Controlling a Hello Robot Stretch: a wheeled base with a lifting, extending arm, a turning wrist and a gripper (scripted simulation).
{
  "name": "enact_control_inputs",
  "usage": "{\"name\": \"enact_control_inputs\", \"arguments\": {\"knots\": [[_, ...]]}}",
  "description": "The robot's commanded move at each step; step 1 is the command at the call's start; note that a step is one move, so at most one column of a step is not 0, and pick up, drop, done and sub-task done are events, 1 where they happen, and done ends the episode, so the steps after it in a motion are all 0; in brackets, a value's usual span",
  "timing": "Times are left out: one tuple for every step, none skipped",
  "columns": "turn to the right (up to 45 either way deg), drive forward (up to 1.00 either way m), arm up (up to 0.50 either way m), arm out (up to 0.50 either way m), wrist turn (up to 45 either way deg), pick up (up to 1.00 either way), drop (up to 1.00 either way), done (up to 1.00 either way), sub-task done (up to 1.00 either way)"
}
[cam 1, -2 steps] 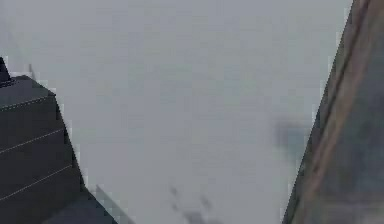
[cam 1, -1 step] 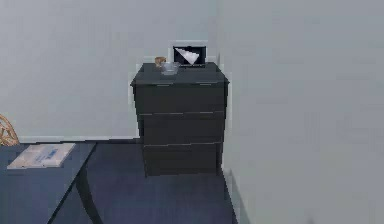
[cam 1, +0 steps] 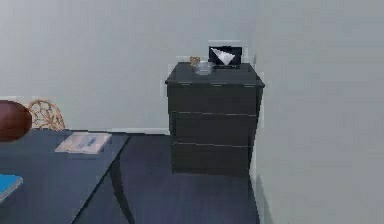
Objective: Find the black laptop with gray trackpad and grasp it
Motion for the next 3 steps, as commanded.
{"name": "enact_control_inputs", "arguments": {"knots": [[0.0, 1.0, 0.0, 0.0, 0.0, 0.0, 0.0, 0.0, 0.0], [-15.0, 0.0, 0.0, 0.0, 0.0, 0.0, 0.0, 0.0, 0.0], [0.0, 0.1, 0.0, 0.0, 0.0, 0.0, 0.0, 0.0, 0.0]]}}
